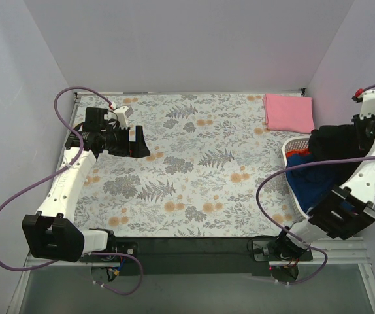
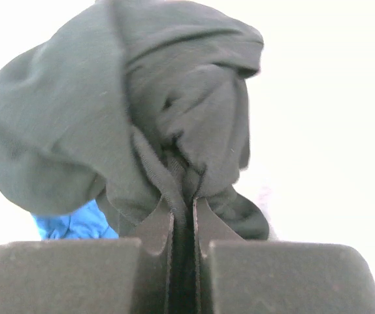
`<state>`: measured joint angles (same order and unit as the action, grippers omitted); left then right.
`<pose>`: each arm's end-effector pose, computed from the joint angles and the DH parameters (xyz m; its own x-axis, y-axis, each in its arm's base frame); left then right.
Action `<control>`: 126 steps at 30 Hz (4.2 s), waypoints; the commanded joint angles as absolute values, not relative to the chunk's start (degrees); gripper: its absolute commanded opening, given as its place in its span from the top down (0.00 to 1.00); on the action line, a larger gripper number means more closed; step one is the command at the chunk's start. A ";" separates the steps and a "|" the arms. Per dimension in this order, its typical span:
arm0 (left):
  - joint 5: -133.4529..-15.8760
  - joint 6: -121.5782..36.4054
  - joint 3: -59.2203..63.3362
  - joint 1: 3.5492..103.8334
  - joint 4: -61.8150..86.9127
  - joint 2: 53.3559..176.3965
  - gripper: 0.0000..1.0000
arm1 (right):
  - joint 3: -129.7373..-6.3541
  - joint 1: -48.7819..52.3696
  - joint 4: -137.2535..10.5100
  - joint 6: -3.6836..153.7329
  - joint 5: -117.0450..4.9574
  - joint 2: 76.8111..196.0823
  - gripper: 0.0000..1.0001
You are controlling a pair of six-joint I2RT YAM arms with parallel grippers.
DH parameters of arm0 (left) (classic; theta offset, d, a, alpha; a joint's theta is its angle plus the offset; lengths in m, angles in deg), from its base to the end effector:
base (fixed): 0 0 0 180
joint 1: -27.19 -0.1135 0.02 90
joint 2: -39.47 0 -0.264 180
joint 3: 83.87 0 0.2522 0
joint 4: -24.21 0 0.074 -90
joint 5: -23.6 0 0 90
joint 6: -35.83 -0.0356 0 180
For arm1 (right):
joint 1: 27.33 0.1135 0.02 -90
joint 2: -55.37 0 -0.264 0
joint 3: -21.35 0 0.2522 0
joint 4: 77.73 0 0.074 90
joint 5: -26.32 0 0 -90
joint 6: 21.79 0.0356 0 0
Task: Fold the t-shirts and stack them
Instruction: Grab the tshirt from the pile, then move the tshirt to the center of the board, then flatten the tshirt out
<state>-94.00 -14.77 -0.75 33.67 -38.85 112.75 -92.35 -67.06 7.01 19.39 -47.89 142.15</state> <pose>0.2522 -0.0452 0.3249 -0.8534 -0.4692 -0.2271 -0.2149 0.7136 -0.6668 0.2275 -0.1764 0.3996 -0.8076 -0.2705 -0.5240 -0.1583 0.9554 -0.2492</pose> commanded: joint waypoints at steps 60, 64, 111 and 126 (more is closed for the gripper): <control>-88.45 -30.62 23.82 52.00 -24.35 147.82 0.11 | -56.66 -16.61 -23.62 41.40 -45.40 154.15 0.32; -91.62 -28.50 34.46 48.20 -26.64 155.56 0.14 | -54.55 -16.96 -24.50 41.32 -44.97 154.07 0.35; -112.54 -15.23 22.98 31.24 -24.97 142.58 1.00 | -71.96 -17.76 -15.36 36.83 -36.79 149.50 0.53; -110.35 -17.69 18.66 30.00 -27.35 140.19 1.00 | -76.87 -7.21 -28.90 44.39 -43.29 167.07 0.44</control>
